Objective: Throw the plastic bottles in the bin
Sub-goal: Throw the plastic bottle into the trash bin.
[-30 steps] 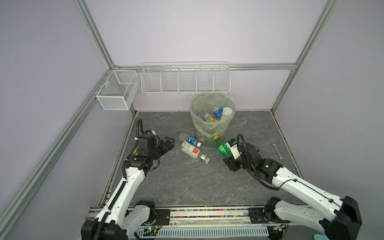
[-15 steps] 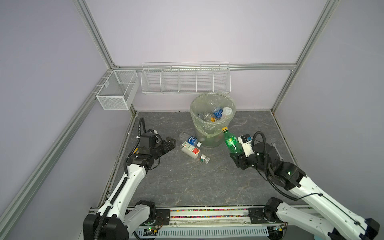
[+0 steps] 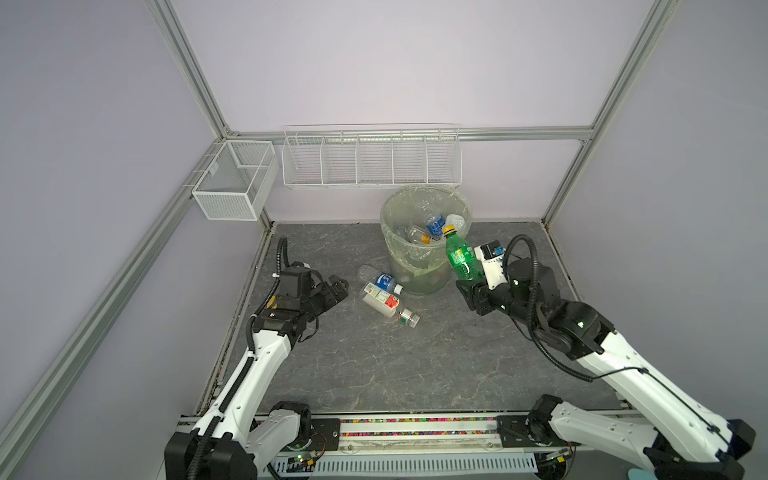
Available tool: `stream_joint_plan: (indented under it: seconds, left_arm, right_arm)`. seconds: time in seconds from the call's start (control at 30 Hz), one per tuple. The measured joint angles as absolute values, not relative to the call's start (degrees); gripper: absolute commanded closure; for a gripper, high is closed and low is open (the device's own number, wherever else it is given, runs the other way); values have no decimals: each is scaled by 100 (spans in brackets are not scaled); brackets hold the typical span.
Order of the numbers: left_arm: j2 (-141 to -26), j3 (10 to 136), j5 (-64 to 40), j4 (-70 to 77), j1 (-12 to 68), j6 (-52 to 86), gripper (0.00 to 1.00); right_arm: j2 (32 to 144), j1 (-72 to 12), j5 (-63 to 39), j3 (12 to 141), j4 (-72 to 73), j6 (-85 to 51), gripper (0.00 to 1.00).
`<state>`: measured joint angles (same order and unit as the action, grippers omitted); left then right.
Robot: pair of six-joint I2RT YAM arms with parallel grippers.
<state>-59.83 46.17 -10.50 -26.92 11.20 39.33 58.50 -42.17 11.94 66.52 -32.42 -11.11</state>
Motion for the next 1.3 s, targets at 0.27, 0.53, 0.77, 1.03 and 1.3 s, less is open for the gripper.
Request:
stream_joint_plan:
  seconds: [0.27,0.53,0.77,1.03,1.3]
  left_arm:
    - [-5983,4617,-1055,-2718,1120,3874,1]
    - [-5968,4617,-1050,-2727,1120,3787,1]
    - [-6003,4617,-1052,-2685,1120,3763,1]
    - [-6132,4619,-1120,-2683,1120,3765,1]
    - [-6311,4921,-1140,-2687,1120,3787,1]
  right_arm:
    - [5787,-4217,1085,6316,-3133,-1140,45]
    - [5319,-4217,1094,5745,-3234,-1317,45]
    - [5946,-4217,1236,6663,-3389,-1284,43]
    - [8259,-4093,1584,9470,-3715,-972,34]
    - [9959,-3640,1688,11222,-4333,-633,12]
